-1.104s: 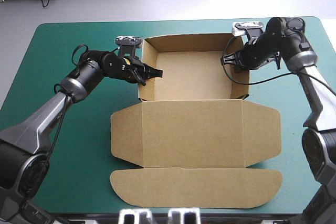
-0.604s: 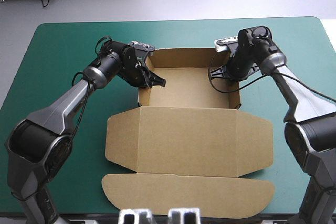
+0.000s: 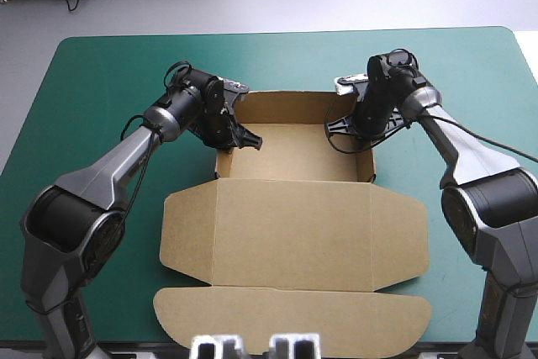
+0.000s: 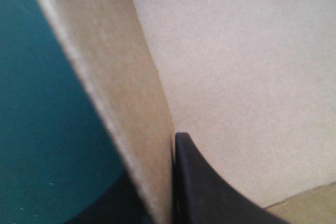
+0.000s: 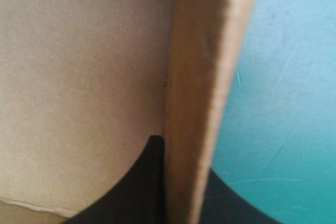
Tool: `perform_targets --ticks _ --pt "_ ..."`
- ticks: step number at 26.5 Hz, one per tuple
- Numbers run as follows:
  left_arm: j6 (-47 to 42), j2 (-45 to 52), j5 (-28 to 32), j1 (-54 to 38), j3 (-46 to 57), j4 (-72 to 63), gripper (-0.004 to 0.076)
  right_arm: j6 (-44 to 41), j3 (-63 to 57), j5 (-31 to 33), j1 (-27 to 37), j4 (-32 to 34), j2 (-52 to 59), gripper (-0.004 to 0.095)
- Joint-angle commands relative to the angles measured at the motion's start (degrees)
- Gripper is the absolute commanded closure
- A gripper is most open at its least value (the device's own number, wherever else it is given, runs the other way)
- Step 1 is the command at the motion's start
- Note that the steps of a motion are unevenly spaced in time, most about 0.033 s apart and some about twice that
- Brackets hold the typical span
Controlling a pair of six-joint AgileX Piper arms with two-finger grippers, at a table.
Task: Fold the box
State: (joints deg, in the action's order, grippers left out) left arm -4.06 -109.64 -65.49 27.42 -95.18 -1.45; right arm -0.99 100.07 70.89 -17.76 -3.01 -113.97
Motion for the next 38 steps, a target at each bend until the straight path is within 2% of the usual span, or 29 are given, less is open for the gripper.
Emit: perform_targets --ticks 1,2,4,5,6,7,9,16,20,31,35,38 --pt "3.3 2.9 -1.4 1.3 -2.1 -2.4 0.0716 2.6 1.7 -0.8 -0.7 0.2 2.9 0.0917" --pt "3.3 2.9 -1.2 1.3 -2.1 -2.4 0.0655 4.2 1.7 0.4 -0.7 0.2 2.9 0.0872" --pt "3.3 2.9 -1.0 1.2 -2.1 -2.3 0.0515 4.9 1.7 0.6 -0.7 0.0 2.9 0.0712" --pt "3.3 2.9 -1.8 0.8 -2.1 -2.0 0.0400 4.9 1.7 0.6 -0.7 -1.1 2.9 0.0541" --pt "3.2 2.9 -2.6 0.5 -2.1 -1.9 0.0336 4.8 1.7 0.6 -0.7 -1.4 2.9 0.0447" --pt "3.0 2.9 -4.3 -0.7 -2.1 -1.8 0.0238 4.0 1.7 0.6 -0.7 -1.6 2.9 0.0285" --pt "2.8 2.9 -6.0 -2.6 -2.1 -2.7 0.0199 3.3 1.7 0.6 -0.7 -1.5 2.9 0.0120" --pt "5.3 4.5 -5.0 -5.0 -3.5 -10.3 0.0199 2.9 2.1 0.6 -0.7 -0.6 4.6 0.0093" --pt "6.2 4.8 -8.0 -5.0 -6.3 -11.6 0.0199 3.0 3.5 0.6 -0.7 -0.6 6.6 0.0095" --pt "7.5 9.2 -8.1 -5.0 -13.8 -13.3 0.0211 5.1 4.6 0.6 -0.7 0.1 15.8 0.0099" --pt "7.6 15.2 -8.2 -5.0 -15.2 -8.7 0.0280 6.6 4.6 0.6 -0.7 0.3 19.4 0.0099" --pt "9.1 20.7 -8.2 -5.0 -14.5 -3.3 0.0423 6.9 4.6 0.6 -0.7 0.3 21.2 0.0099"
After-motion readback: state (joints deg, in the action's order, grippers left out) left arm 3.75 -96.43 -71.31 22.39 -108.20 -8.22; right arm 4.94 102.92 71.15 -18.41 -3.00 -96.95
